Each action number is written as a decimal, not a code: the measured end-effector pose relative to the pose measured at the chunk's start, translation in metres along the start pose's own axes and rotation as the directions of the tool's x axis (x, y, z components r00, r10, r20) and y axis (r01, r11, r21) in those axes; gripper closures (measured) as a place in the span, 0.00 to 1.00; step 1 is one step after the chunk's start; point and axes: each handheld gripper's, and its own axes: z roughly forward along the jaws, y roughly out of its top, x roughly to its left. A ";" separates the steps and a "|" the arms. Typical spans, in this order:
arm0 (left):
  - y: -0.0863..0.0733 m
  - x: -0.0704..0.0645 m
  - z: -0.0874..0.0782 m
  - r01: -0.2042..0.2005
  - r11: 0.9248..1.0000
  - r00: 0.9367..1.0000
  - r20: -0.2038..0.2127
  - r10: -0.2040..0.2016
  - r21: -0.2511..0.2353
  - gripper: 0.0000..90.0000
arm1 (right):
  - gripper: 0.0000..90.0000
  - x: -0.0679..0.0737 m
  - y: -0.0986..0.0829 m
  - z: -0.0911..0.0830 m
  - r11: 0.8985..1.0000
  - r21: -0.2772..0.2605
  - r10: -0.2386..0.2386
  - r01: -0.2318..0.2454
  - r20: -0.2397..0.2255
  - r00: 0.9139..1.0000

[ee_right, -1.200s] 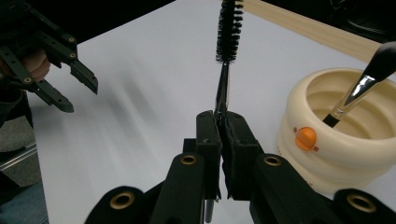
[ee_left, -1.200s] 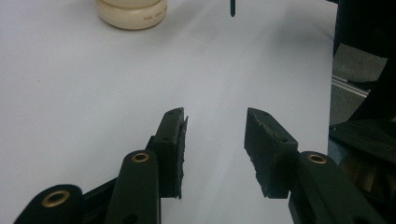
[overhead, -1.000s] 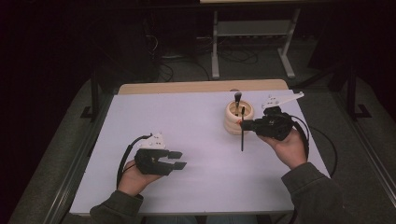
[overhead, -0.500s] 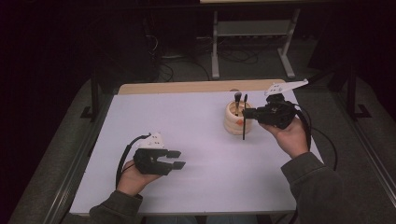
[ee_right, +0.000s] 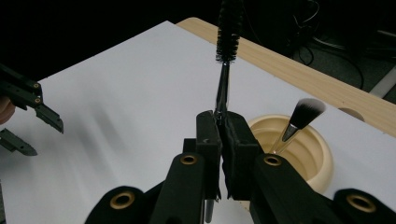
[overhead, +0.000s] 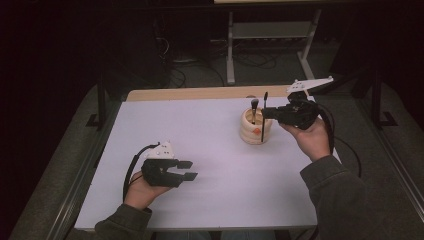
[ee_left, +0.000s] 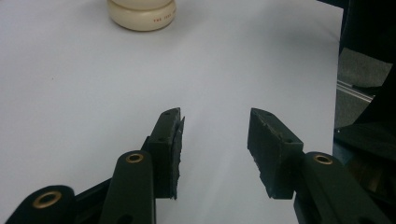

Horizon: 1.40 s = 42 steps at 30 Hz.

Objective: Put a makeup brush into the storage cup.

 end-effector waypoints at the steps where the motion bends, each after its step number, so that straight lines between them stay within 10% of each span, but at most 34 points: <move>1: 0.000 0.000 0.000 0.004 1.000 1.000 0.000 -0.004 -0.001 0.60 | 0.95 -0.001 0.001 0.000 1.000 -0.001 -0.003 0.003 0.000 1.000; 42: 0.000 0.001 -0.003 0.007 1.000 1.000 0.000 -0.007 -0.008 0.58 | 0.94 -0.043 0.038 0.014 0.994 -0.034 0.104 -0.100 0.124 0.987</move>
